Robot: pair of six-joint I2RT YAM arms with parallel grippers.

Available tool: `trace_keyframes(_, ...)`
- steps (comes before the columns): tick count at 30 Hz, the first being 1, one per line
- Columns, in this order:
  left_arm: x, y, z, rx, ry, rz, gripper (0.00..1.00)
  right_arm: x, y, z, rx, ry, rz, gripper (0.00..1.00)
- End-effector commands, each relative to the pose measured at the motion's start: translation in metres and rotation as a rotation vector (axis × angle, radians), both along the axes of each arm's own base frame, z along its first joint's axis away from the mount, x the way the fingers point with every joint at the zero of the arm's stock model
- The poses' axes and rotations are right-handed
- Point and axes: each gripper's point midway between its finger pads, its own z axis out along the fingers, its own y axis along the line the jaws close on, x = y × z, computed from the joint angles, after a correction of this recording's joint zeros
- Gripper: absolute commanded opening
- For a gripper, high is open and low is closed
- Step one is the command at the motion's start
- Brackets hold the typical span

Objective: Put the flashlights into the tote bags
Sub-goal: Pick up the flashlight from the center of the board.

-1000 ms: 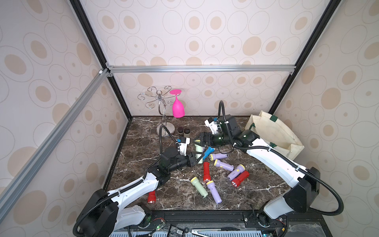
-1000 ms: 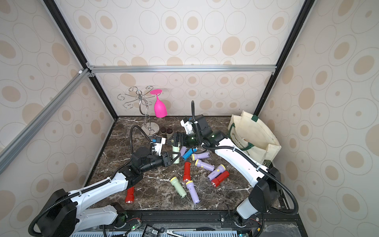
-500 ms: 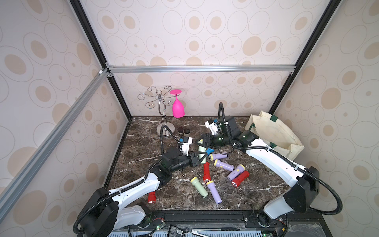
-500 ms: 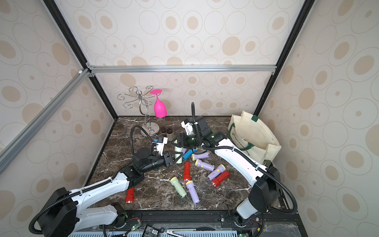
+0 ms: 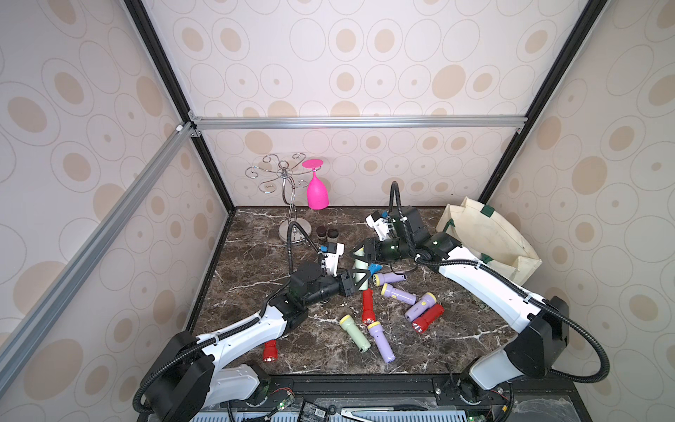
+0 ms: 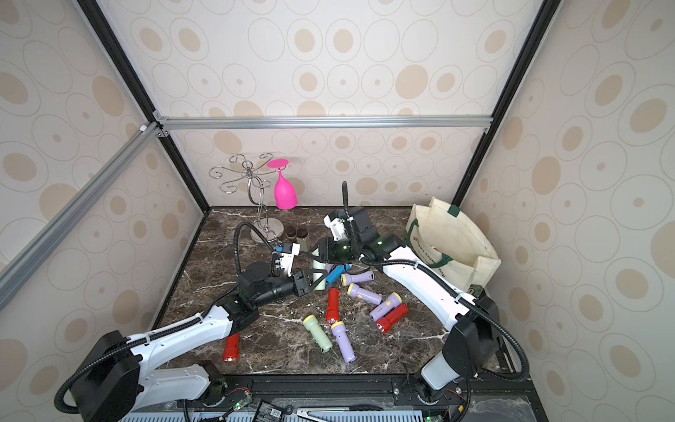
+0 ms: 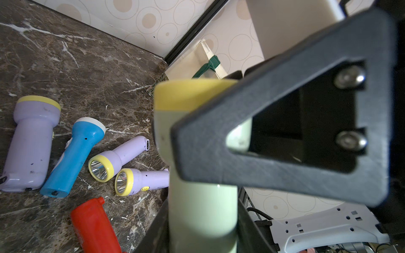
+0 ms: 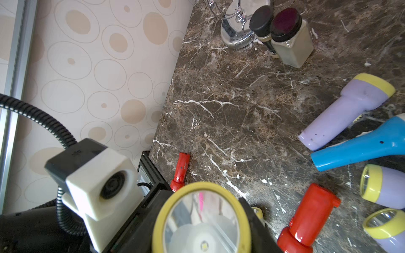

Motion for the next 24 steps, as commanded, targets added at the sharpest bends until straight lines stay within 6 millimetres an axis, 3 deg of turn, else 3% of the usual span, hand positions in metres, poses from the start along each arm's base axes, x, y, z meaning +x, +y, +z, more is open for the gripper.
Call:
trace_keyframes(1, 0.006, -0.004, 0.021, -0.01, -0.056, 0.018, 0.7, 0.003, -0.016, 0.014, -0.029, -0.046, -0.015, 0.0)
trace_keyframes(3, 0.007, -0.004, 0.017, 0.02, -0.052, 0.023, 0.88, 0.008, -0.033, 0.016, -0.065, -0.065, -0.046, 0.0)
trace_keyframes(5, 0.008, -0.003, 0.014, 0.045, -0.05, 0.026, 0.99, 0.014, -0.051, 0.018, -0.094, -0.081, -0.078, 0.0)
trace_keyframes(15, 0.02, 0.006, -0.019, 0.245, -0.003, 0.08, 1.0, 0.048, -0.164, 0.047, -0.36, -0.182, -0.191, 0.0)
trace_keyframes(18, 0.025, 0.01, -0.026, 0.298, 0.011, 0.108, 1.0, 0.062, -0.206, 0.057, -0.435, -0.19, -0.261, 0.0)
trace_keyframes(24, 0.026, 0.01, -0.031, 0.295, 0.026, 0.11, 1.0, 0.082, -0.259, 0.071, -0.536, -0.206, -0.361, 0.0)
